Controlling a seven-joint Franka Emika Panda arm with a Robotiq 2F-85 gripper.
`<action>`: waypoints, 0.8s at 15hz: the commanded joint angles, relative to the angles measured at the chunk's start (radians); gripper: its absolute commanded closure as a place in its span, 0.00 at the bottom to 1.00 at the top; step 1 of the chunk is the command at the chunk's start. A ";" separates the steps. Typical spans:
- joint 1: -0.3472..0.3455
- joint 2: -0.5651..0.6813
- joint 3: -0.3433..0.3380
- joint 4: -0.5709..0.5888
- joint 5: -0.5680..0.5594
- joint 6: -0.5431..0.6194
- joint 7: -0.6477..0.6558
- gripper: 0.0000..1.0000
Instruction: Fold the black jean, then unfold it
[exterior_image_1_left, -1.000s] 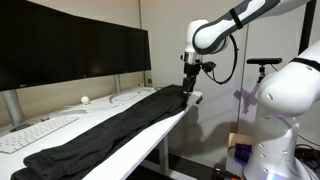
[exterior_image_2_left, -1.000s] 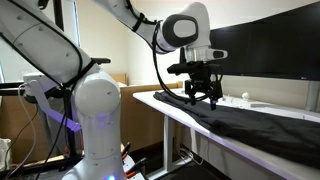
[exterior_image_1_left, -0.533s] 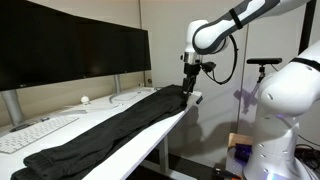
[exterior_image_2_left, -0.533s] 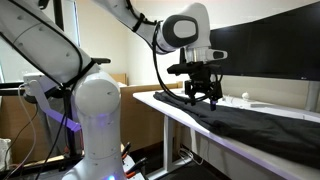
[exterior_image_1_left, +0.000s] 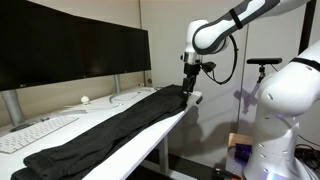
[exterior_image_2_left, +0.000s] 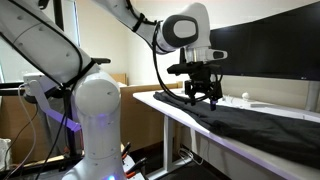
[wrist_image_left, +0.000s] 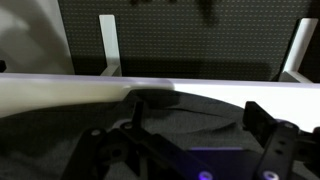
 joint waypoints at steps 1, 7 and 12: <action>-0.006 0.000 0.006 0.002 0.006 -0.003 -0.004 0.00; 0.110 0.085 0.040 0.082 0.103 0.000 0.001 0.00; 0.249 0.238 0.171 0.213 0.170 0.029 0.052 0.00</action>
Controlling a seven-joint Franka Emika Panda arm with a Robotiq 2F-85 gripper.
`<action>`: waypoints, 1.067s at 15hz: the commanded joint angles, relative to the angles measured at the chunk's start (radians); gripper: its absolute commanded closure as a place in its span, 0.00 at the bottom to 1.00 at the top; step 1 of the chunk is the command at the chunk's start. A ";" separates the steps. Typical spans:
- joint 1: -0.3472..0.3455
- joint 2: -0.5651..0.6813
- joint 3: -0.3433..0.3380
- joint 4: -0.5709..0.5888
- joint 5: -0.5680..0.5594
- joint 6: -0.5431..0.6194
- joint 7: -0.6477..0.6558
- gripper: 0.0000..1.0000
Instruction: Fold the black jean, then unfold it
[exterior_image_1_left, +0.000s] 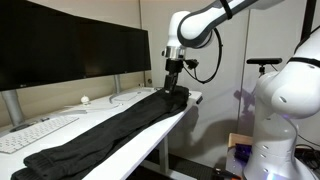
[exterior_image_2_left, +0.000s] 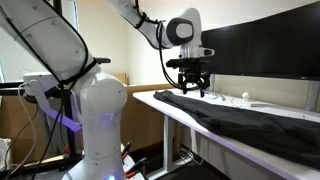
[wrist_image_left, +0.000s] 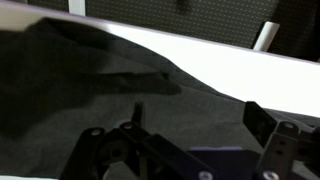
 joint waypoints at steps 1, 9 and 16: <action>0.062 0.155 0.102 0.118 0.036 0.033 0.060 0.00; 0.101 0.454 0.339 0.418 -0.072 0.072 0.322 0.00; 0.169 0.646 0.408 0.677 -0.201 0.005 0.473 0.00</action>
